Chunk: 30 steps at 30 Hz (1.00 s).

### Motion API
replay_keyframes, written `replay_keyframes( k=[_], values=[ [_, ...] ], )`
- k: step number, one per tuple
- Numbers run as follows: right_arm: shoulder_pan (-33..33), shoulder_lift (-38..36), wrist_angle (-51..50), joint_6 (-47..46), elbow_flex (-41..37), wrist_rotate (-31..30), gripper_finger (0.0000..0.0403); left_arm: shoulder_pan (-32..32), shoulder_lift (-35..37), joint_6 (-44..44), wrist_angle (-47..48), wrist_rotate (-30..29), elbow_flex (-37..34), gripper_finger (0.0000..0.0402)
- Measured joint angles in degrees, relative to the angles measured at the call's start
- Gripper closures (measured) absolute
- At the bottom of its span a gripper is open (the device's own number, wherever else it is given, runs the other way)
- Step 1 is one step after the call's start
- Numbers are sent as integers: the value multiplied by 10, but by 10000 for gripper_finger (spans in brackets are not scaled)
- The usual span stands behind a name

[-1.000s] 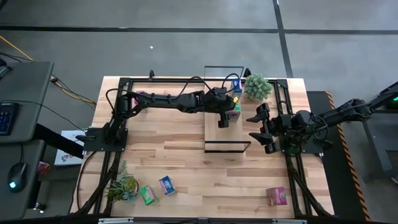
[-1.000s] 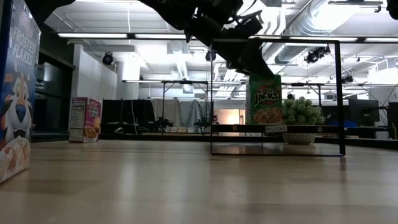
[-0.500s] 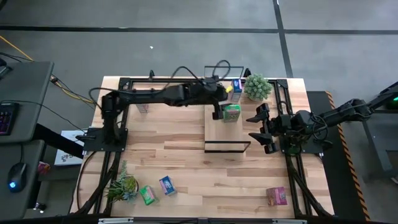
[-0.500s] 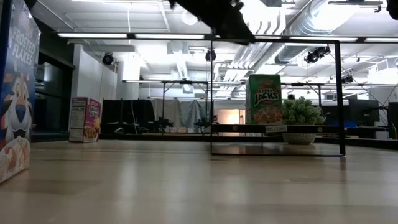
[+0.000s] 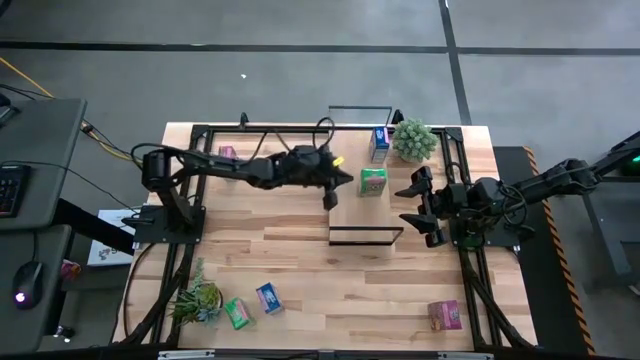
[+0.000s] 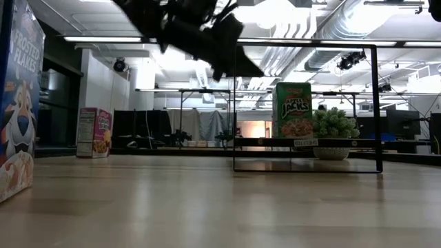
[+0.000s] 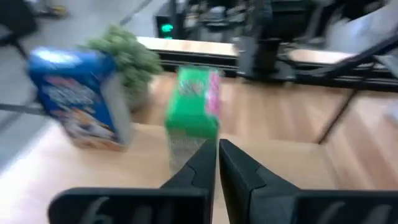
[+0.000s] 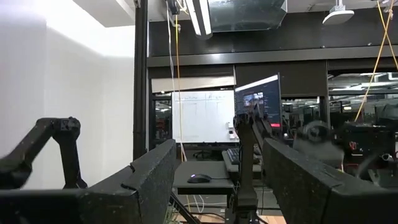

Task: Stack cereal on shelf
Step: Put the top green cereal box on the shelf

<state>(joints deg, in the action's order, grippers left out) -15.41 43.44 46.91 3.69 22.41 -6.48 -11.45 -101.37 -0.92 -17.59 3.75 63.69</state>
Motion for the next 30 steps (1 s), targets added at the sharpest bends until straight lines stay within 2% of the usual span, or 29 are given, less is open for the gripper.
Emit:
replay_keyframes(
  k=[2,4,7,14,18,30],
  values=[
    [0,0,1,3,0,-1,169,-5,-6,17,-36,39,-24,392],
    [0,0,5,9,0,-7,169,-8,-14,28,-32,65,-30,399],
    [0,0,9,14,0,-24,169,-10,-36,28,-39,76,-22,400],
    [0,0,11,13,0,-30,169,-13,-113,23,-30,82,41,401],
    [0,0,8,13,0,-29,169,-13,-147,23,-30,126,77,401],
    [0,0,1,13,0,-29,169,-28,-156,7,-34,99,88,401]
  ],
)
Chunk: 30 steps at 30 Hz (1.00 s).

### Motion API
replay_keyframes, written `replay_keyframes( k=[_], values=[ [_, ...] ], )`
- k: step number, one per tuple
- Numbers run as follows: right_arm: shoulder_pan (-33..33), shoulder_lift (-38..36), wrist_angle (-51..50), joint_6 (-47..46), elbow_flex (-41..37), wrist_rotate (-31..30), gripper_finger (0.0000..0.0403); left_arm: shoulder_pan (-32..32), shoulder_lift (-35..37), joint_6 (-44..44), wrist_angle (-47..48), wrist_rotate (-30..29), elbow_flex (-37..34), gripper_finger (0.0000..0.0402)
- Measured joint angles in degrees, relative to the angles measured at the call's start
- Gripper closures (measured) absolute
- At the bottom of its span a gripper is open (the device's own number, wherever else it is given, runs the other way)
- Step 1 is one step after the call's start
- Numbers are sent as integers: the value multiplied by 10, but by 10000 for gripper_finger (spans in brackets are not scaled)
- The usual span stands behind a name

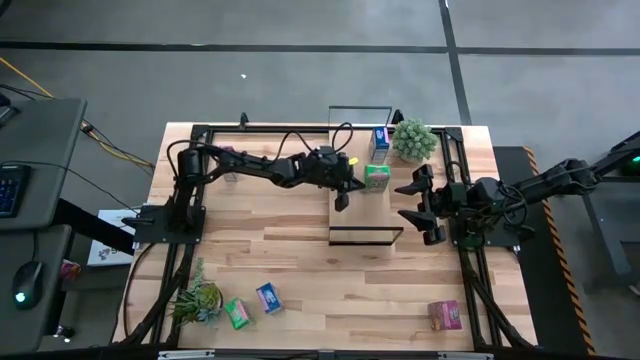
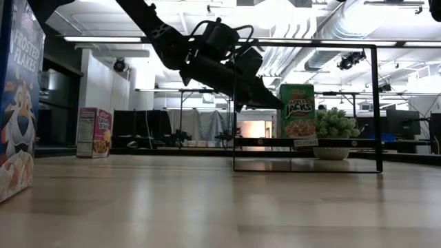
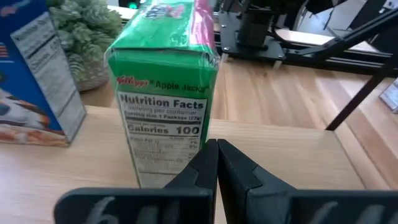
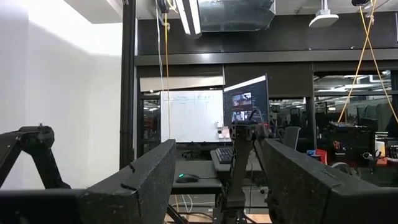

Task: Stack cereal on shelf
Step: Put the top green cereal box on the shelf

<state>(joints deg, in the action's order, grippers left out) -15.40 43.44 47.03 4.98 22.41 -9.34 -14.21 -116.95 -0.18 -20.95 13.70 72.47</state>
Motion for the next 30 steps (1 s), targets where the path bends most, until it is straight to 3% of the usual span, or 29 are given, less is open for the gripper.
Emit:
replay_keyframes(
  k=[11,30],
  values=[
    [0,0,4,0,0,1,169,-17,0,-20,-22,-63,0,401],
    [0,0,10,0,0,1,169,-45,-12,-14,-105,-89,1,401]
  ],
)
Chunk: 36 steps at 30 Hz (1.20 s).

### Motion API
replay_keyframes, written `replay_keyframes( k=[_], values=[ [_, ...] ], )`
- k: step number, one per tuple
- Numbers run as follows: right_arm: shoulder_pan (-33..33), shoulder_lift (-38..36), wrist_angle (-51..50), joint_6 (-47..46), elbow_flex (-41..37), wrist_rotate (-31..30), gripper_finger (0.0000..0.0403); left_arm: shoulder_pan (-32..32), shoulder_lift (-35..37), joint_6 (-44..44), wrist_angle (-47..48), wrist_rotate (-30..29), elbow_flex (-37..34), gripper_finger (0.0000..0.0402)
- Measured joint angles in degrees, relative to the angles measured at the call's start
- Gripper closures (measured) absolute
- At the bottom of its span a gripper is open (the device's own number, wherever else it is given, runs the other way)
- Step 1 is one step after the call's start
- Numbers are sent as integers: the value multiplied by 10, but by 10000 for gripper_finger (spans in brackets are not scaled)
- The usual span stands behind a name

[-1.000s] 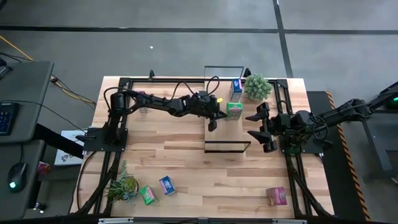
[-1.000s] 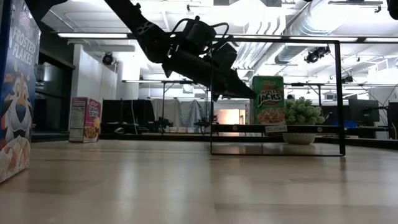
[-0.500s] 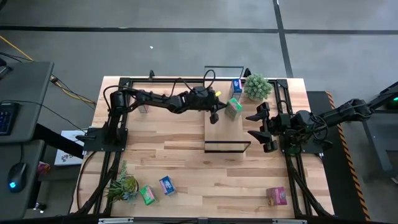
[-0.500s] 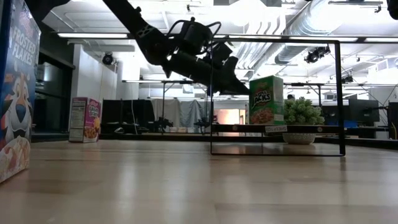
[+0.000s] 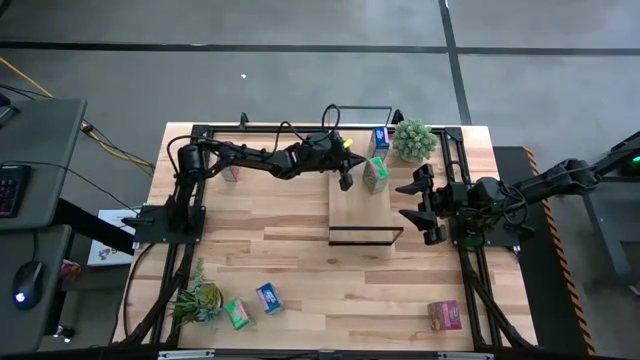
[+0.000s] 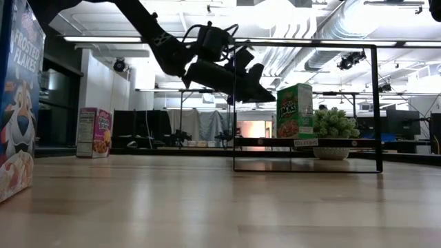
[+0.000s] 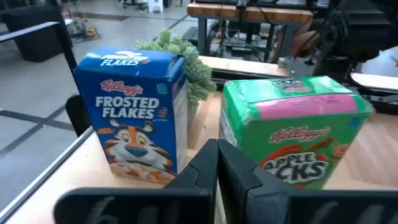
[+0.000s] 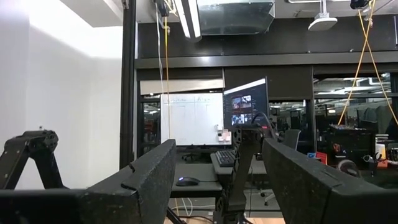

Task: Stack cereal on shelf
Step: Put the top green cereal box on the shelf

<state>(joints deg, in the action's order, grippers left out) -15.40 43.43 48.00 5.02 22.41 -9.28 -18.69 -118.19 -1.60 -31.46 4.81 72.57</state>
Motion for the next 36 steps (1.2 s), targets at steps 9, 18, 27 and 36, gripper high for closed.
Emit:
replay_keyframes(
  k=[9,18,27,36],
  values=[
    [0,0,-4,1,0,0,169,9,7,-11,67,-79,2,401],
    [0,0,-19,5,0,-13,169,38,-4,9,142,2,2,401],
    [0,0,-18,15,0,-19,169,47,-46,9,45,-10,2,401],
    [0,0,-18,15,0,-19,169,20,-48,10,28,-26,2,401]
  ],
)
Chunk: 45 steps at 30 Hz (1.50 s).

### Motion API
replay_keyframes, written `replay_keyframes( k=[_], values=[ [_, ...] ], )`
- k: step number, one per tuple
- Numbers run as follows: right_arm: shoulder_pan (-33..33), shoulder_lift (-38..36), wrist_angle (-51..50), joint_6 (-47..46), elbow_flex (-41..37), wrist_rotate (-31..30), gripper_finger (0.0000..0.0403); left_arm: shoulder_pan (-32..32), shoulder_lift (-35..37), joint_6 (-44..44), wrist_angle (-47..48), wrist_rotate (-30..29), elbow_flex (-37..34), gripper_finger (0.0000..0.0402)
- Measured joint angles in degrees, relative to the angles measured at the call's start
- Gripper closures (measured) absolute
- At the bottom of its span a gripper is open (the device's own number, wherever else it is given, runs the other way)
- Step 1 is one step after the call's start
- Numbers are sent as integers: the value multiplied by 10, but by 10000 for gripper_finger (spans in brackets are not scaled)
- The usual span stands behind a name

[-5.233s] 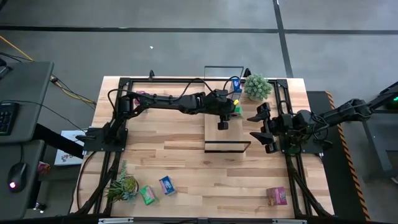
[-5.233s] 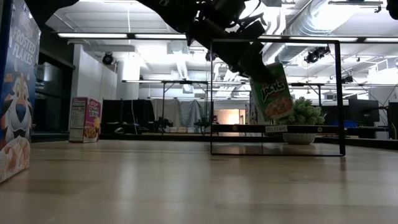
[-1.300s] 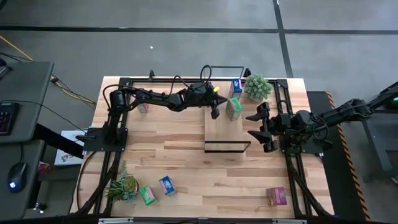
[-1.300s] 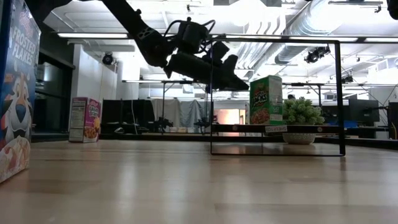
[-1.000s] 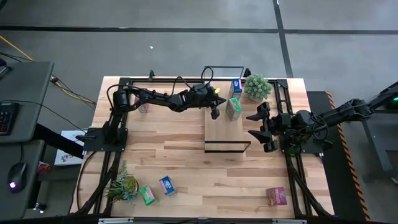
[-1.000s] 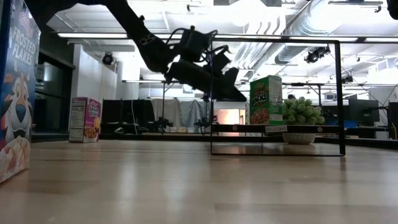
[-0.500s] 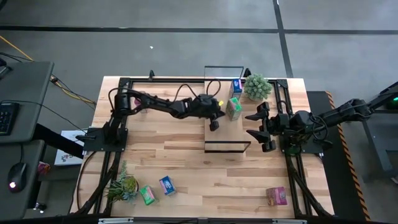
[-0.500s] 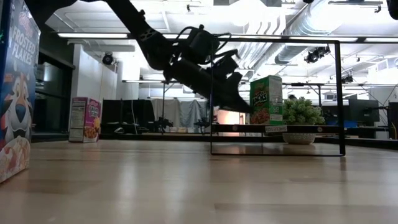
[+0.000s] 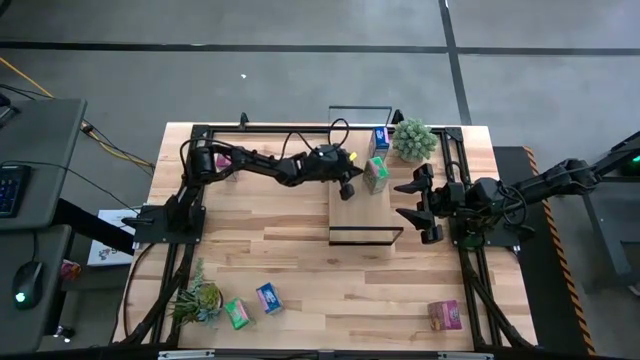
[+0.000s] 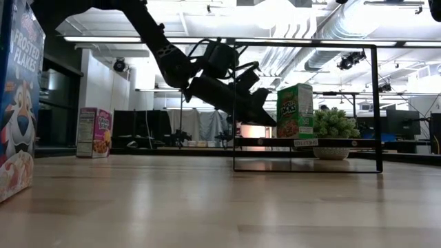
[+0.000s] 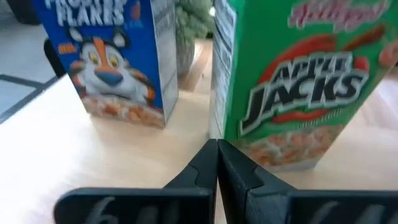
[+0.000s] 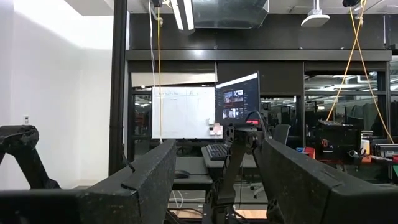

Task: Stack cereal on shelf
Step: Put the top green cereal box on the shelf

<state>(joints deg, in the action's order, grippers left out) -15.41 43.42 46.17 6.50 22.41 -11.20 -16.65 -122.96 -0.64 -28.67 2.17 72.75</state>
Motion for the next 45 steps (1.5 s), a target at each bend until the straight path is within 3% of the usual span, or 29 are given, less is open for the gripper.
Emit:
replay_keyframes(
  k=[8,13,20,26,32,45],
  values=[
    [0,0,0,0,0,-2,169,4,-8,15,-10,29,40,401],
    [0,0,0,0,0,-1,169,17,-16,-9,51,8,75,401],
    [0,0,-13,-2,0,-8,169,10,-17,-15,82,-35,75,401],
    [0,0,-27,-3,0,-49,169,1,-17,-11,95,-33,75,401],
    [0,0,-32,-4,0,-51,169,-5,-16,-11,94,-28,75,401],
    [0,-12,-48,-1,0,-88,169,-10,44,-24,84,-28,47,401]
  ],
)
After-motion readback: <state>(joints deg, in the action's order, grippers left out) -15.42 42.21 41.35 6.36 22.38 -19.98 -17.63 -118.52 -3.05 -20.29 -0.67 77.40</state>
